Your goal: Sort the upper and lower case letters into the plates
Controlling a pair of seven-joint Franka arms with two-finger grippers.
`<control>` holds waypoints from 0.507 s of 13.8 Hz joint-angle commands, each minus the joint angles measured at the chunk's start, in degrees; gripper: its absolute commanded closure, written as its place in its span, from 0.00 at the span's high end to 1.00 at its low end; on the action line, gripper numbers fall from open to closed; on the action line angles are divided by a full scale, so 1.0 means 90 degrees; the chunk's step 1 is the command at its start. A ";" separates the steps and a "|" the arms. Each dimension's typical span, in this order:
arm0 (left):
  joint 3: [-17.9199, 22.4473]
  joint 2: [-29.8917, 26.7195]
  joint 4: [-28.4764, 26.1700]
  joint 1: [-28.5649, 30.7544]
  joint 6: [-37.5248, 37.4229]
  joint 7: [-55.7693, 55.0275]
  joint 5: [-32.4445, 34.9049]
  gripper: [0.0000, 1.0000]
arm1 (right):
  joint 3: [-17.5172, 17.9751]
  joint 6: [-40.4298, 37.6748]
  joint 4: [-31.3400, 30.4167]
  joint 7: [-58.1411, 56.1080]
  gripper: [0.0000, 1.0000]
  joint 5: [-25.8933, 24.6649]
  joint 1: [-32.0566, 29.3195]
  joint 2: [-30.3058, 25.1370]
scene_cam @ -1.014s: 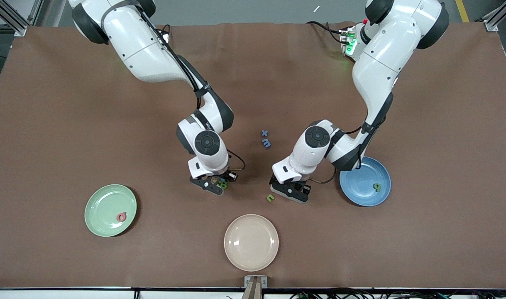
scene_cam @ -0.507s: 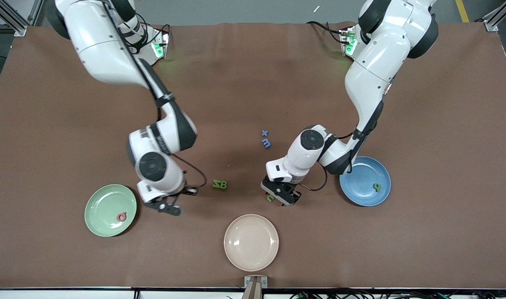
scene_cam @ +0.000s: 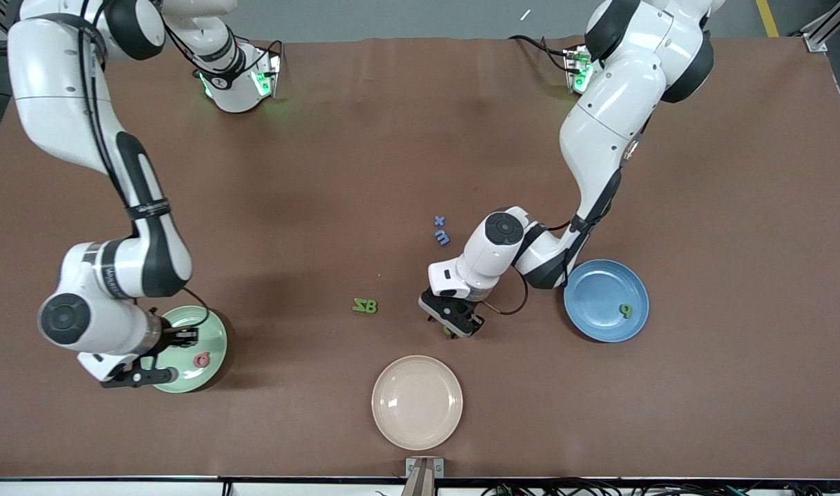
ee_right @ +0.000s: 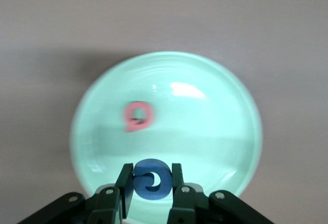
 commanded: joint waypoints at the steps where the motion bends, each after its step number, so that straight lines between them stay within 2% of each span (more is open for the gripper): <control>1: 0.0041 0.0173 0.0172 -0.0058 0.0113 0.0040 0.0103 0.67 | 0.0144 0.0138 -0.0146 -0.0217 0.85 -0.0275 -0.0056 0.0004; 2: 0.0042 0.0173 0.0172 -0.0049 0.0113 0.0050 0.0113 0.61 | 0.0144 0.0138 -0.0156 -0.0217 0.99 -0.0286 -0.0036 0.0004; 3: 0.0042 0.0173 0.0163 -0.0049 0.0113 0.0060 0.0123 0.53 | 0.0144 0.0138 -0.0156 -0.0217 1.00 -0.0286 -0.0007 0.0004; 5: 0.0042 0.0095 0.0143 -0.0029 0.0103 0.0040 0.0123 0.28 | 0.0153 0.0089 -0.0156 -0.0081 1.00 -0.0266 0.0129 -0.0006; 6: 0.0042 0.0056 0.0104 0.0019 0.0064 0.0040 0.0152 0.14 | 0.0163 0.0050 -0.0156 0.0316 1.00 -0.0208 0.0304 -0.0016; 7: 0.0042 0.0027 0.0017 0.0078 0.0035 0.0040 0.0162 0.07 | 0.0173 0.0040 -0.0156 0.1006 1.00 -0.0208 0.0480 -0.0025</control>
